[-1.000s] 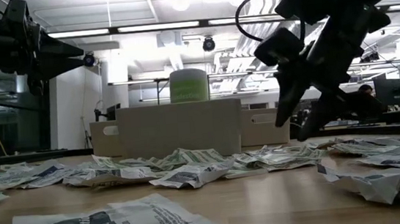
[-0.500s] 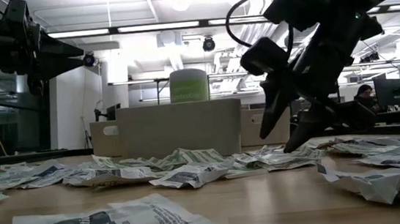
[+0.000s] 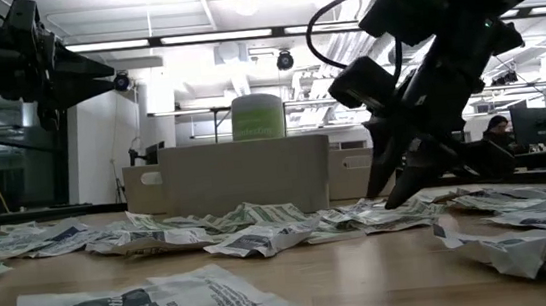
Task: Pick & Place First Aid Supplies
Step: Put the towelette pack into the right bin
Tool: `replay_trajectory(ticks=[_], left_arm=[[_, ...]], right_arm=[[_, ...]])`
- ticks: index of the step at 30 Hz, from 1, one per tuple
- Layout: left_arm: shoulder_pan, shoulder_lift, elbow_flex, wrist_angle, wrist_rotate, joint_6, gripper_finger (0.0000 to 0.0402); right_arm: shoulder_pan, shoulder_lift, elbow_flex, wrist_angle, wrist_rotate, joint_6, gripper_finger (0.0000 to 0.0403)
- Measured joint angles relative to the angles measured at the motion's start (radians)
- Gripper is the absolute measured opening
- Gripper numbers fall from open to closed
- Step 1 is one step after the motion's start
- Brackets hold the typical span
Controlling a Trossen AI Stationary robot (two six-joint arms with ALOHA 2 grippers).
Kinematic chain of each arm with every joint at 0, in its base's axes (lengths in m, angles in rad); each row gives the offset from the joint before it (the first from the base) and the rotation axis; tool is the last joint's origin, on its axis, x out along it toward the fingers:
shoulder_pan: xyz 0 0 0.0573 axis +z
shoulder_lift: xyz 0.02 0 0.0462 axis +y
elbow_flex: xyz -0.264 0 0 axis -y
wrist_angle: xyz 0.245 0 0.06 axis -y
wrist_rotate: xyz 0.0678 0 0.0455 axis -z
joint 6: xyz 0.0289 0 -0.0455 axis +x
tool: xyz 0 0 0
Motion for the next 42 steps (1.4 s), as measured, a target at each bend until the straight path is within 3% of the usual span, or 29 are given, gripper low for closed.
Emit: replay_trajectory(ticks=[7, 18, 33, 42], left_arm=[[0.0, 0.0, 0.0, 0.0, 0.0, 0.0, 0.0131], [0.0, 0.0, 0.0, 0.0, 0.0, 0.0, 0.0131], [0.0, 0.0, 0.0, 0.0, 0.0, 0.0, 0.0131], [0.0, 0.0, 0.0, 0.0, 0.0, 0.0, 0.0131]], right_arm=[[0.0, 0.002, -0.003, -0.01, 0.01, -0.042, 0.0005], [-0.001, -0.021, -0.004, -0.004, -0.049, -0.115, 0.0001], [0.0, -0.2, -0.004, -0.068, -0.042, -0.177, 0.0], [0.0, -0.157, -0.004, -0.089, -0.046, -0.131, 0.0015]])
